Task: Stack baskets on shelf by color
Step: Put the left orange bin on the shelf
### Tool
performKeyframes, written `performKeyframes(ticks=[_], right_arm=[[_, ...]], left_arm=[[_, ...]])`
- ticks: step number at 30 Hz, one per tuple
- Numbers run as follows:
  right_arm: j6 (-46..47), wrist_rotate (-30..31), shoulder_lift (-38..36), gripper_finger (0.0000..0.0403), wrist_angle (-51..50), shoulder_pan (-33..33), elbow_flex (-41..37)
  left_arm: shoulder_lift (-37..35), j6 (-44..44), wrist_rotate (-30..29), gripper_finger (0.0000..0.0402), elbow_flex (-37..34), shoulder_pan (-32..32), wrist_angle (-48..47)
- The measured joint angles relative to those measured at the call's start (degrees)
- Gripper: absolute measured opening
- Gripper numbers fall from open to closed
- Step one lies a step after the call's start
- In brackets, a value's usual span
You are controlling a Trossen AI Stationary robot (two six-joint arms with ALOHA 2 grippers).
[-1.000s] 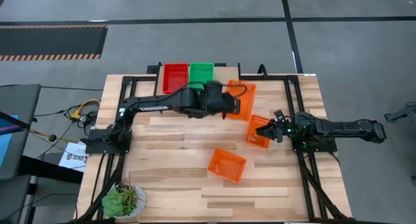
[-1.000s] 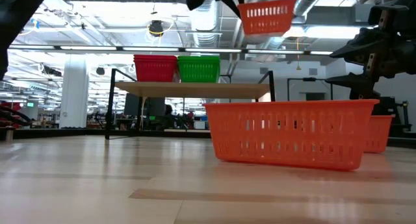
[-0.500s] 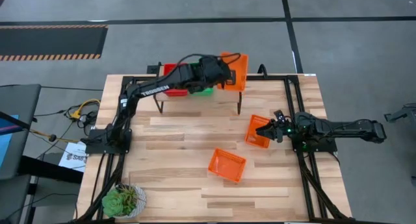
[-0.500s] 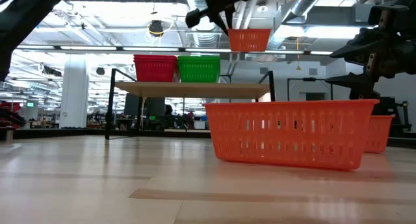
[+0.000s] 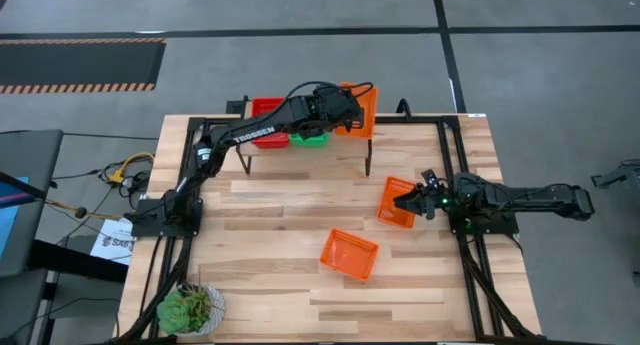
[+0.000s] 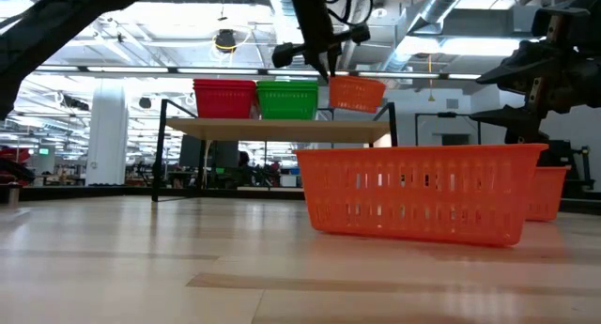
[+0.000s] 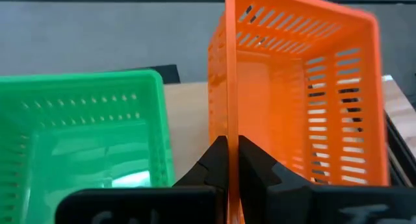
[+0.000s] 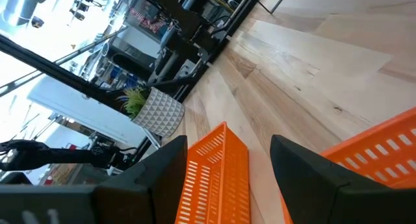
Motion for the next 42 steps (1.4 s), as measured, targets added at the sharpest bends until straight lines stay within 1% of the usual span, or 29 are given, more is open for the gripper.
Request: performKeyframes(ticks=[2, 7, 11, 17, 28, 39, 42], right_arm=[[0.00, 0.01, 0.00, 0.0244, -0.05, 0.00, -0.01], [0.00, 0.00, -0.01, 0.0244, -0.04, 0.00, 0.01], [0.00, 0.00, -0.01, 0.0244, -0.04, 0.00, 0.01], [0.00, 0.00, -0.01, 0.0244, -0.04, 0.00, 0.01], [0.03, 0.00, -0.01, 0.0244, -0.05, 0.00, 0.00], [0.61, -0.01, 0.00, 0.0244, -0.05, 0.00, 0.00], [0.63, -0.02, -0.01, 0.0244, -0.06, 0.00, 0.00]], left_arm=[[0.06, -0.06, 0.75, 0.0000, 0.00, 0.13, -0.13], [0.06, -0.09, 0.29, 0.0000, -0.02, 0.36, -0.21], [0.06, -0.11, 3.17, 0.0000, -0.02, 0.74, -0.63], [0.02, -0.35, 3.38, 0.0008, -0.57, 0.75, -0.72], [-0.05, -2.18, 6.55, 0.0044, -2.75, 0.94, -0.82], [-0.05, 0.00, 6.52, 0.0067, -2.73, 0.96, -0.67], [-0.05, 0.48, 6.51, 0.0079, -2.73, 0.96, -0.94]])
